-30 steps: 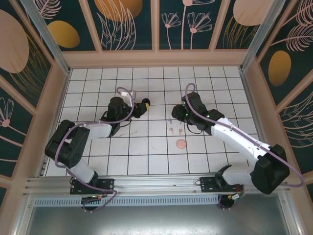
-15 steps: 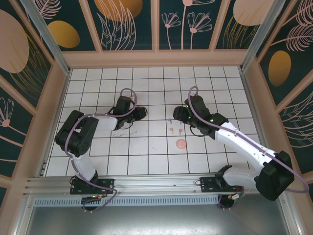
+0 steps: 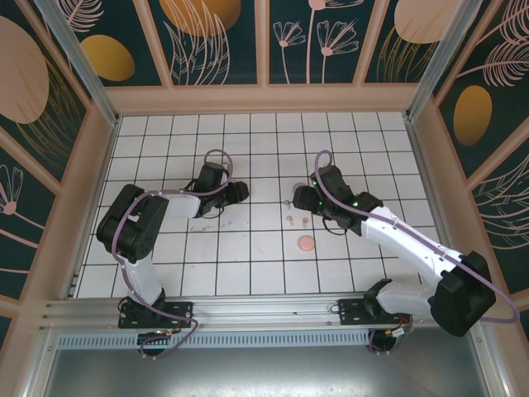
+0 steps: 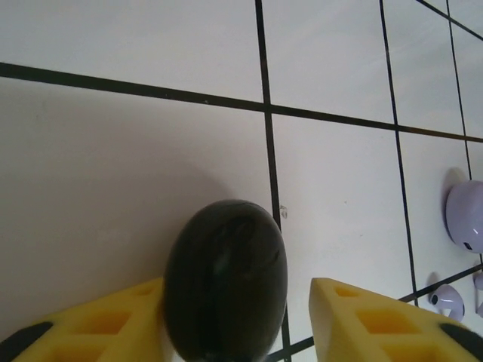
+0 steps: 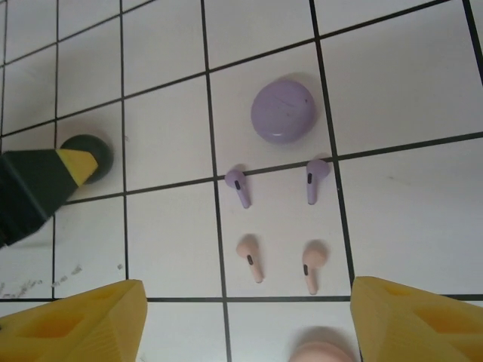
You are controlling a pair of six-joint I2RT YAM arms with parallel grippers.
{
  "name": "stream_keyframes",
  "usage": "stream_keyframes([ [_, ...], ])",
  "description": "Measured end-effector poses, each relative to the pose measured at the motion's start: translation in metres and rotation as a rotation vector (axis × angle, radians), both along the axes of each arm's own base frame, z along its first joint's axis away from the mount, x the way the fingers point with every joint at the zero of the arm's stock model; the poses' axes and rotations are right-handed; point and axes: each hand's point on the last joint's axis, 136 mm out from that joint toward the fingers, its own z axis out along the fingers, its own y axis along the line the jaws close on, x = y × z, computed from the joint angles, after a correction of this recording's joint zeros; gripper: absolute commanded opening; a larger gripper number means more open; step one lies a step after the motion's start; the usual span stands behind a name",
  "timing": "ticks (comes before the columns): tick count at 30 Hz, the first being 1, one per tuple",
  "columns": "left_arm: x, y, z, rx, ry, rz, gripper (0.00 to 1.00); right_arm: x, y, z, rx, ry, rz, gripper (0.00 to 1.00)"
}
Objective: Insert the wireless bluetooth earbuds into the charging case
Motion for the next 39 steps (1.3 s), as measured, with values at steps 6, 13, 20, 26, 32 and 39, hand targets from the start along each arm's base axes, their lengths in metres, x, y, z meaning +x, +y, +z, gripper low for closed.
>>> stream_keyframes([
  [6, 0.002, 0.017, 0.008, 0.038, -0.035, 0.029, 0.77, -0.01, -0.008, -0.011, -0.038, 0.055, -0.004, 0.77],
  [13, 0.007, 0.034, 0.04, 0.058, -0.114, 0.061, 0.8, -0.025, -0.019, -0.029, -0.112, 0.144, 0.005, 0.78],
  [20, 0.007, 0.041, 0.112, 0.023, -0.276, 0.085, 0.81, -0.035, -0.026, -0.043, -0.185, 0.217, 0.028, 0.77],
  [26, -0.004, 0.049, 0.166, -0.024, -0.398, 0.111, 0.81, -0.045, -0.027, -0.062, -0.194, 0.275, 0.039, 0.76],
  [32, -0.015, 0.057, 0.205, -0.071, -0.481, 0.145, 0.87, -0.058, -0.026, -0.086, -0.201, 0.358, 0.03, 0.75],
  [39, -0.024, 0.066, 0.224, -0.101, -0.518, 0.183, 0.92, -0.058, -0.012, -0.096, -0.175, 0.379, 0.018, 0.75],
])
